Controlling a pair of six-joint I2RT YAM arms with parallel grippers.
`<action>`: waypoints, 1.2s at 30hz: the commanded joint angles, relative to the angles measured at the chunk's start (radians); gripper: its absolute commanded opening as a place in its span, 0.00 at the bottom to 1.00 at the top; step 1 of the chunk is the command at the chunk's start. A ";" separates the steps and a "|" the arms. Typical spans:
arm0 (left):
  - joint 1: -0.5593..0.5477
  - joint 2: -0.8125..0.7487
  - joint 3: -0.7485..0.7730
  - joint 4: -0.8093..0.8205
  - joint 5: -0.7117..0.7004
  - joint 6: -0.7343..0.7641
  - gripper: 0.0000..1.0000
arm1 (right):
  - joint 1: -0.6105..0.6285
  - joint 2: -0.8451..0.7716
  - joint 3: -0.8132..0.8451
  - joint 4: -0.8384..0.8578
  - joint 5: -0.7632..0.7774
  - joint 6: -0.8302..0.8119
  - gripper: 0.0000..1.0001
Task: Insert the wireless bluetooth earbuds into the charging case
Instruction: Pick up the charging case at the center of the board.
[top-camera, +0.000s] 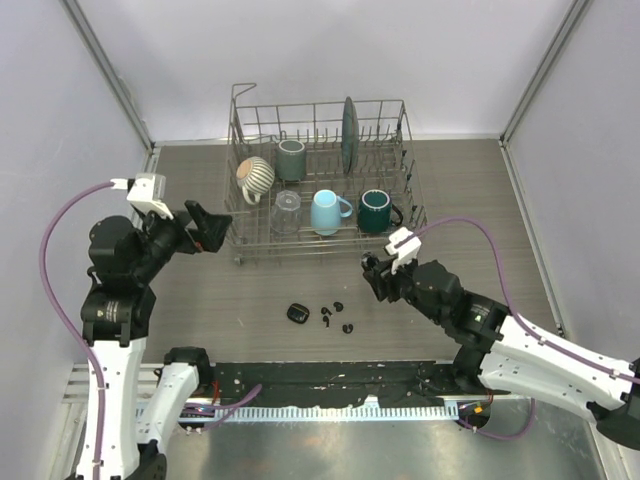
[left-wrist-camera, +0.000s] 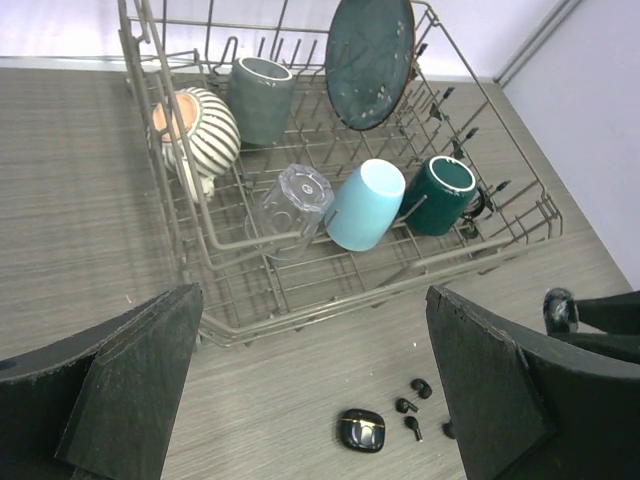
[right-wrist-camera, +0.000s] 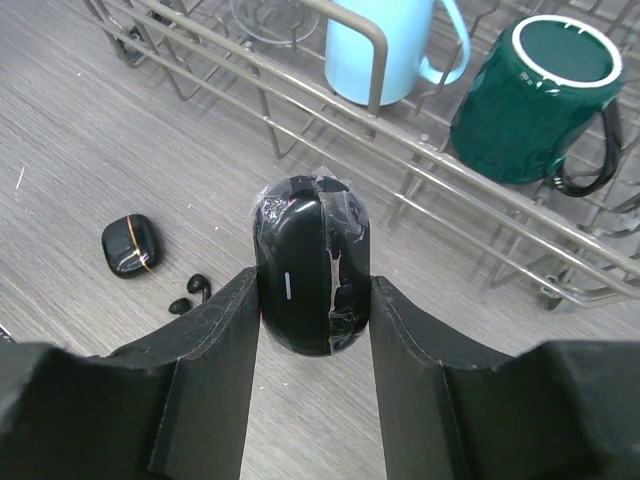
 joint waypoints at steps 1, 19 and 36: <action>0.002 -0.062 -0.060 0.108 0.081 0.020 1.00 | 0.006 -0.105 -0.035 0.102 0.054 -0.091 0.01; 0.002 -0.035 -0.049 0.131 0.155 -0.017 1.00 | 0.006 -0.158 -0.050 0.158 -0.123 -0.198 0.01; -0.080 -0.077 -0.161 0.202 0.369 -0.290 1.00 | 0.157 -0.018 0.082 0.114 -0.140 -0.329 0.01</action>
